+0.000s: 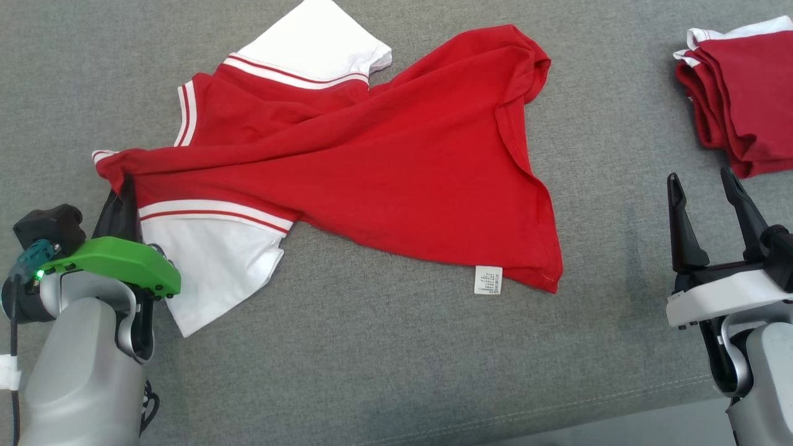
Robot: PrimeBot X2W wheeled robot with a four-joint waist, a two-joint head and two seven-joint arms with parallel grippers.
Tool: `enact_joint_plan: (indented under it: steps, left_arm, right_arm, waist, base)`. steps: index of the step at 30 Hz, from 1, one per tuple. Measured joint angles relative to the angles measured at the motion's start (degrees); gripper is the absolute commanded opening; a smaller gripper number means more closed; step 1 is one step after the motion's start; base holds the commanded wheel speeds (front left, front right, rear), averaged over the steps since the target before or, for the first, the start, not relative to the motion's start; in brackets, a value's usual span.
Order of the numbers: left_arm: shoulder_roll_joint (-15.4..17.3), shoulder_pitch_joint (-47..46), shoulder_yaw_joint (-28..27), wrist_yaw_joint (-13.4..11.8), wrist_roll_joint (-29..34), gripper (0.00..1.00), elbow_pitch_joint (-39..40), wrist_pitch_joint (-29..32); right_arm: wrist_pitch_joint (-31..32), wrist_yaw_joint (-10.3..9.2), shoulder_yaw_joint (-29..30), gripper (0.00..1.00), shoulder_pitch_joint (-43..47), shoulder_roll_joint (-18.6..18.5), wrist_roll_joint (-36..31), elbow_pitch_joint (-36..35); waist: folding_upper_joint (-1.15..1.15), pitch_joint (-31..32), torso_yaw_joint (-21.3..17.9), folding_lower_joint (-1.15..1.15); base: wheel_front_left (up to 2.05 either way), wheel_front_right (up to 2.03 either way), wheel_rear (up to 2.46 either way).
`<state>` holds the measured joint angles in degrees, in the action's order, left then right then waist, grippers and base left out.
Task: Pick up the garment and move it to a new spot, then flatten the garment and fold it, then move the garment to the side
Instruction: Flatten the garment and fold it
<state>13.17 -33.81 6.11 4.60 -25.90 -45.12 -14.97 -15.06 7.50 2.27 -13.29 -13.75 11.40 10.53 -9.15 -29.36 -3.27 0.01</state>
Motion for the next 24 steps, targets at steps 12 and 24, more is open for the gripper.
enact_joint_plan:
  steps: [12, 24]
  left_arm:
    - [-0.12, 2.49, -2.64, -0.16, 1.02, 0.09, 0.93, -0.01]
    - [-1.69, 6.71, -5.99, -0.03, 2.47, 1.0, 6.94, -0.07]
  right_arm:
    - [0.0, 0.0, -2.12, 1.0, -0.94, -0.26, 1.37, 1.33]
    - [0.0, 0.01, -3.26, 1.0, -0.83, -0.63, 2.3, 3.32]
  waist:
    - [0.0, 1.03, 1.87, -0.01]
    - [-0.01, 3.52, 3.33, -0.01]
  base:
    - [0.0, 0.0, 0.0]
    - [0.0, 0.0, 0.0]
